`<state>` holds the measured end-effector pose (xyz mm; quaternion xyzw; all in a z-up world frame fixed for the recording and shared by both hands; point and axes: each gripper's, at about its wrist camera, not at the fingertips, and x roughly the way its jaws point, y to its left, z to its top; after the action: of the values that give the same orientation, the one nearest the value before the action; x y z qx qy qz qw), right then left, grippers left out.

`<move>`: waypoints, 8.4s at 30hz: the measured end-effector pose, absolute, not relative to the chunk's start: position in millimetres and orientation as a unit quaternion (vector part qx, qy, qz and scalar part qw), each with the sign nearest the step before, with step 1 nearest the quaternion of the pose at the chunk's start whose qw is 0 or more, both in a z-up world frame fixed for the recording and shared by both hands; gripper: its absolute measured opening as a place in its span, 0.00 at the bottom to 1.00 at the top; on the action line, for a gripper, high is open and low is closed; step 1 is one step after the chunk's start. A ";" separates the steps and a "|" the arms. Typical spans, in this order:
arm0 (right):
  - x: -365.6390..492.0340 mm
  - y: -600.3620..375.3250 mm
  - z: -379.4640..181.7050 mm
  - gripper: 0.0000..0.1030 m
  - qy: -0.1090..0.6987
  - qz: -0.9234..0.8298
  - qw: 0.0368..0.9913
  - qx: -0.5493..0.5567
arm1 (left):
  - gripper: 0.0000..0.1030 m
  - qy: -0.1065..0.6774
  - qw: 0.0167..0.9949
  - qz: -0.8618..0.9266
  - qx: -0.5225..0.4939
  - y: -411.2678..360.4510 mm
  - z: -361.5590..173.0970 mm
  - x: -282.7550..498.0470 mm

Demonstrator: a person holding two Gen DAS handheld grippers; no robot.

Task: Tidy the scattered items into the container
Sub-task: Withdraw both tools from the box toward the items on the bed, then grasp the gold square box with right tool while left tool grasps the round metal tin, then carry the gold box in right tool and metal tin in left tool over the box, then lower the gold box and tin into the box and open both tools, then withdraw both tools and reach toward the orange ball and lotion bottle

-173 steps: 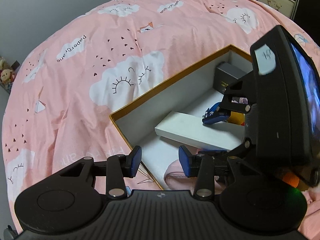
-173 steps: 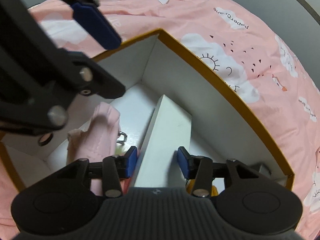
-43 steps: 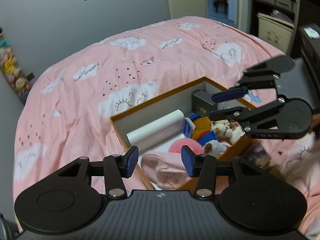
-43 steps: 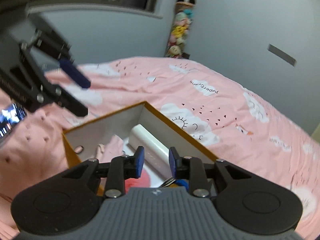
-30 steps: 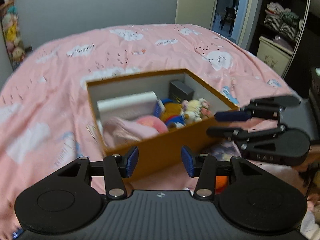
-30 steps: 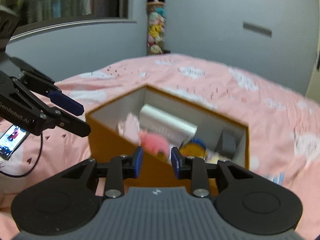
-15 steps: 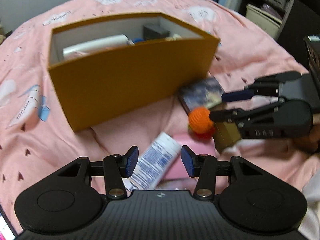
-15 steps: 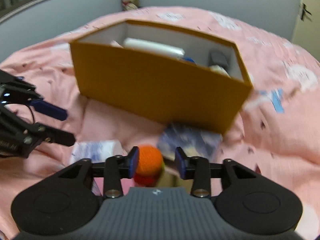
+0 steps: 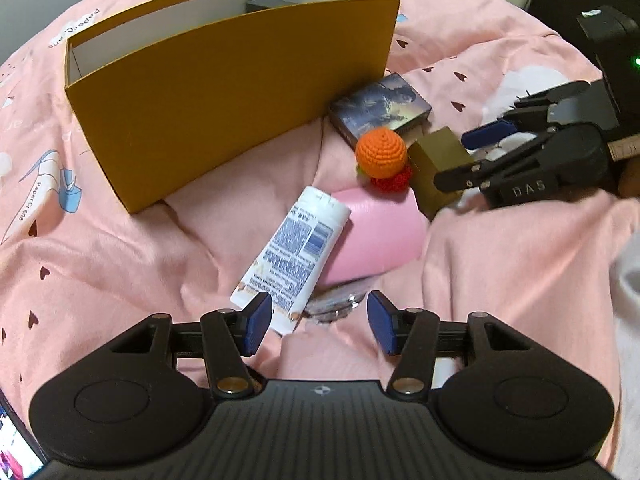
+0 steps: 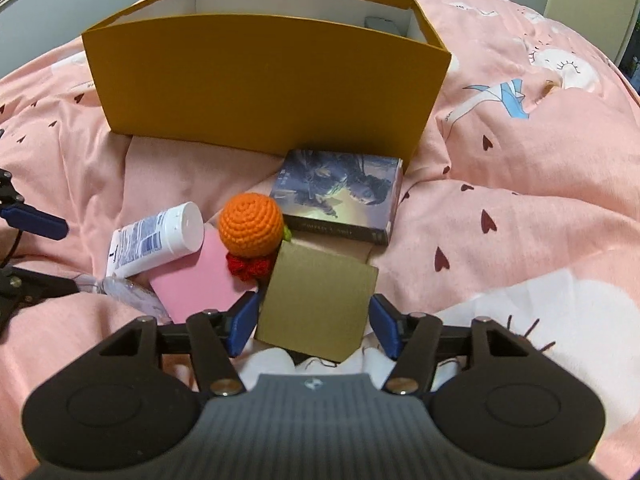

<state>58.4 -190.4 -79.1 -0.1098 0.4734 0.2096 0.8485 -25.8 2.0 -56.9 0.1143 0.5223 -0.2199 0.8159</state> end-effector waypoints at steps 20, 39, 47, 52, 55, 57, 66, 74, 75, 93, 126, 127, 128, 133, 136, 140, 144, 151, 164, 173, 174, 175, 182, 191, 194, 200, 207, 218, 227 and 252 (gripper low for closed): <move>57.5 -189.8 -83.6 0.66 0.477 0.213 0.845 -0.118 | 0.56 0.491 0.768 -0.274 0.308 -29.2 -69.1 -21.9; 58.6 -188.4 -83.2 0.66 0.478 0.213 0.843 -0.119 | 0.23 0.476 0.698 -0.337 0.416 -60.4 -107.9 -25.7; 58.2 -188.9 -84.1 0.67 0.478 0.215 0.843 -0.120 | 0.24 0.459 0.716 -0.331 0.409 -55.8 -109.2 -24.7; 58.3 -189.8 -84.4 0.67 0.479 0.215 0.843 -0.115 | 0.24 0.486 0.738 -0.320 0.343 -39.1 -101.7 -14.4; 59.4 -192.3 -84.9 0.67 0.481 0.215 0.843 -0.107 | 0.23 0.497 0.748 -0.314 0.308 -30.1 -95.6 -9.4; 60.2 -193.8 -84.5 0.65 0.481 0.214 0.844 -0.102 | 0.22 0.501 0.755 -0.312 0.285 -24.2 -89.6 -6.6; 68.2 -198.8 -82.9 0.65 0.489 0.219 0.840 -0.084 | 0.18 0.506 0.767 -0.309 0.243 -16.0 -71.9 -5.0; 70.4 -197.0 -85.5 0.66 0.493 0.224 0.836 -0.090 | 0.18 0.483 0.731 -0.358 0.321 -39.5 -79.1 -6.4; 71.0 -196.8 -86.5 0.66 0.494 0.224 0.835 -0.089 | 0.18 0.481 0.728 -0.361 0.328 -42.9 -81.5 -4.7; 68.6 -199.2 -75.6 0.63 0.486 0.230 0.840 -0.078 | 0.18 0.490 0.793 -0.287 0.221 -20.7 -70.7 -2.9; 80.5 -188.9 38.4 0.62 0.343 0.321 0.882 -0.034 | 0.13 0.363 0.910 -0.185 0.077 12.6 48.7 15.5; 82.1 -187.2 42.4 0.62 0.336 0.323 0.884 -0.037 | 0.13 0.359 0.912 -0.185 0.076 13.2 53.0 17.7; 83.8 -186.2 46.6 0.62 0.330 0.326 0.885 -0.041 | 0.13 0.356 0.913 -0.185 0.075 13.7 56.3 19.5; 97.6 -174.4 64.7 0.62 0.304 0.340 0.889 -0.051 | 0.13 0.336 0.921 -0.180 0.078 18.3 78.9 34.4; 108.3 -166.7 72.0 0.62 0.296 0.347 0.888 -0.050 | 0.13 0.325 0.926 -0.176 0.075 23.0 92.9 46.9; 127.9 -155.9 77.1 0.62 0.297 0.354 0.886 -0.037 | 0.13 0.313 0.933 -0.157 0.080 27.1 106.6 66.8; 149.0 -144.9 77.3 0.62 0.298 0.355 0.886 -0.031 | 0.13 0.314 0.936 -0.141 0.079 31.9 108.3 93.5; 197.8 -117.5 59.9 0.62 0.340 0.360 0.869 0.013 | 0.13 0.337 0.933 -0.102 0.079 42.1 84.7 143.2; 268.5 -84.6 1.5 0.62 0.446 0.336 0.826 0.083 | 0.13 0.393 0.915 -0.074 0.059 52.8 38.9 192.7; 296.5 -66.8 -18.0 0.62 0.478 0.314 0.816 0.087 | 0.12 0.416 0.907 -0.051 0.049 54.3 22.2 213.0; 298.5 -64.6 -19.5 0.62 0.480 0.312 0.815 0.086 | 0.13 0.418 0.906 -0.047 0.048 54.3 20.7 214.6; 300.9 -62.4 -21.3 0.62 0.482 0.309 0.816 0.086 | 0.13 0.420 0.905 -0.043 0.048 54.6 19.4 216.1; 311.1 -50.4 -35.5 0.62 0.493 0.297 0.811 0.102 | 0.13 0.443 0.896 -0.007 0.034 62.3 11.1 222.7; 315.6 -43.4 -44.2 0.63 0.512 0.295 0.800 0.107 | 0.13 0.447 0.894 0.006 0.017 67.9 7.9 224.2; 315.9 -44.5 -45.4 0.64 0.517 0.294 0.796 0.108 | 0.13 0.451 0.892 0.003 0.013 68.4 7.1 224.2; 315.4 -48.2 -40.5 0.63 0.517 0.302 0.793 0.118 | 0.13 0.450 0.893 -0.003 0.006 70.6 10.9 223.5; 307.1 -51.0 -31.9 0.61 0.514 0.311 0.792 0.109 | 0.13 0.443 0.896 -0.009 0.011 67.1 17.1 214.7; 267.3 -60.6 8.7 0.61 0.451 0.317 0.834 0.027 | 0.15 0.414 0.909 -0.019 0.042 49.9 47.2 178.2; 215.3 -82.5 43.1 0.61 0.371 0.332 0.867 0.002 | 0.16 0.384 0.922 -0.028 0.050 35.0 75.6 136.1; 91.2 -150.7 -19.9 0.49 0.336 0.280 0.896 -0.068 | 0.26 0.424 0.891 -0.098 0.131 -17.0 -19.4 29.7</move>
<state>91.2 -150.7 -19.9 -0.0682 0.3365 0.2805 0.8964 29.7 -17.0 -19.4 0.1315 0.4241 -0.0982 0.8906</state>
